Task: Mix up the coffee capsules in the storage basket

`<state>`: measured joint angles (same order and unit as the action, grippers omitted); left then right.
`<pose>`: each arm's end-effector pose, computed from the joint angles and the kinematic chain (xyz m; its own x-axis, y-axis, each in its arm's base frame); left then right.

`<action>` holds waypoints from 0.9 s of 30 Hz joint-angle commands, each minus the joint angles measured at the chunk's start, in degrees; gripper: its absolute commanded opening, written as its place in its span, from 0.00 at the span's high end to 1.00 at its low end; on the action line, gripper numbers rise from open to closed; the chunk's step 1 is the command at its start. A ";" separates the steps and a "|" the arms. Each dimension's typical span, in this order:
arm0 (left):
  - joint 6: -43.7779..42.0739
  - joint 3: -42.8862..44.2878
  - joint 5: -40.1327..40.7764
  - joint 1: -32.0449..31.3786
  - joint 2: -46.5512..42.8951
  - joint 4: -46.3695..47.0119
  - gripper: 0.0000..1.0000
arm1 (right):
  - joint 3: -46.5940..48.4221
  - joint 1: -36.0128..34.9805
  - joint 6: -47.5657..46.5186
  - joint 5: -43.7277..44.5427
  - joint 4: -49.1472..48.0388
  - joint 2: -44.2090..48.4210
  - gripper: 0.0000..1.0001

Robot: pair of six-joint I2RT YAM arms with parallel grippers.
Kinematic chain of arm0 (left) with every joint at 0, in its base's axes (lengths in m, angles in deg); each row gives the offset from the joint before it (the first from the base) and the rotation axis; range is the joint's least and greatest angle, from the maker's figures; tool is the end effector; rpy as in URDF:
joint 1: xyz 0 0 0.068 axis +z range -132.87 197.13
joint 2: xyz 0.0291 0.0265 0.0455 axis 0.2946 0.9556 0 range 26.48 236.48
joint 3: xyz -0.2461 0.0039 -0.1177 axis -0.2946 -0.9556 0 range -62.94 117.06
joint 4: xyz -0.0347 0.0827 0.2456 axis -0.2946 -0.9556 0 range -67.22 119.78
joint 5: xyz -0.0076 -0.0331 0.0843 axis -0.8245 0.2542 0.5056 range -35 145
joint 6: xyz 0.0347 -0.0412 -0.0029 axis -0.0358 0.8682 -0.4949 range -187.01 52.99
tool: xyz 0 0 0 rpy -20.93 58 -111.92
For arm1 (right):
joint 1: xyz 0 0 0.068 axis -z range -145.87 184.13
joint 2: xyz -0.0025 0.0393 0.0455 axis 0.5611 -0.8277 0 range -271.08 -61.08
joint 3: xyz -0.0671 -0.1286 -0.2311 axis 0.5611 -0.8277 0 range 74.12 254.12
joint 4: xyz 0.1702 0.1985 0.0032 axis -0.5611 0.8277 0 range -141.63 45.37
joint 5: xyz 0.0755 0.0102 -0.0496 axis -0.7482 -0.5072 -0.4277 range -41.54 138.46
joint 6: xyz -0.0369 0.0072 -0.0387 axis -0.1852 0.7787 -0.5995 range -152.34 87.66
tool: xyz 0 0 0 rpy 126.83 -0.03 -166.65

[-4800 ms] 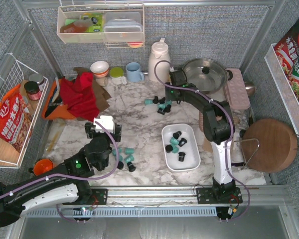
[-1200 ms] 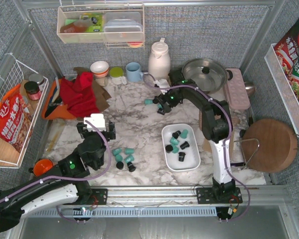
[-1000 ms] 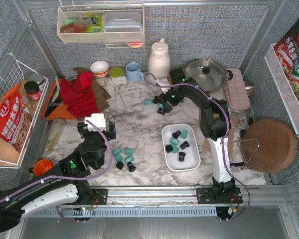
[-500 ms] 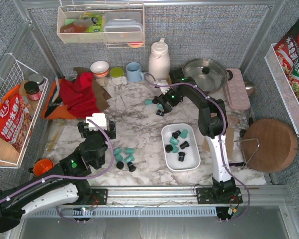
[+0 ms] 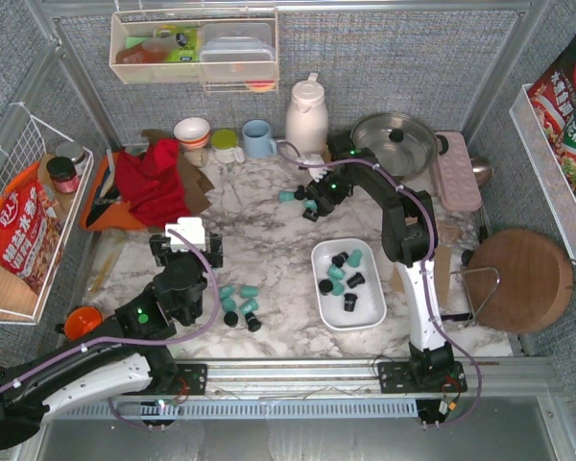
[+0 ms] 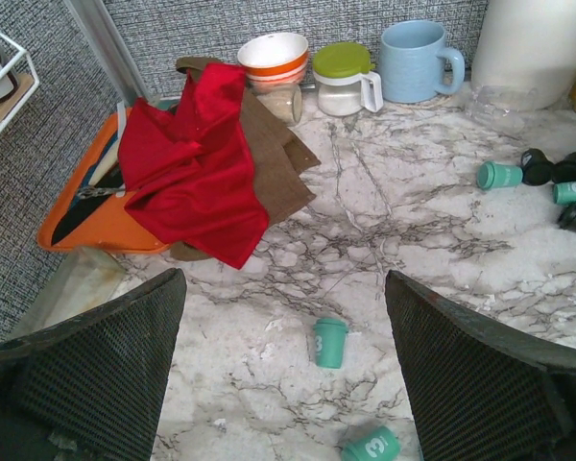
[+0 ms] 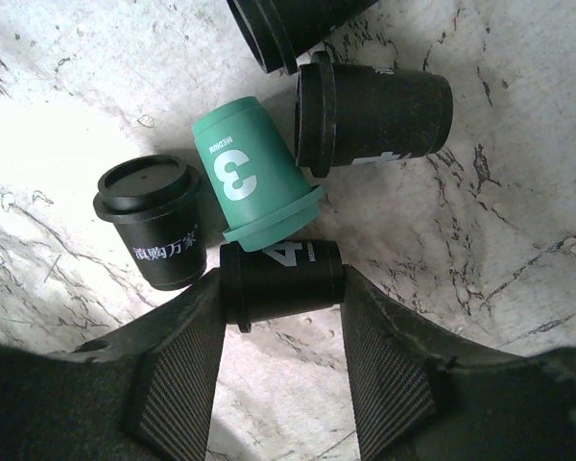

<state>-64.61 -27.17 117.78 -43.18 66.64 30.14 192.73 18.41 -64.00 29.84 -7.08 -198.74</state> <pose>0.1054 -0.1208 0.3184 -0.0331 0.0195 -0.9993 -0.0433 0.9988 0.0209 0.4919 0.1503 0.1715 -0.5274 -0.6652 -0.5285 -0.7874 0.6163 0.0101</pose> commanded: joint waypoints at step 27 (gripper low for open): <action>3.74 1.29 -3.22 0.28 -3.35 -1.53 0.07 | -41.16 -1.01 19.04 2.76 -18.08 40.75 0.53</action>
<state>-61.92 -26.51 116.27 -43.05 63.38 28.37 159.72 18.23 -52.22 30.74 -17.46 -164.30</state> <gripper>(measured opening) 0.929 0.498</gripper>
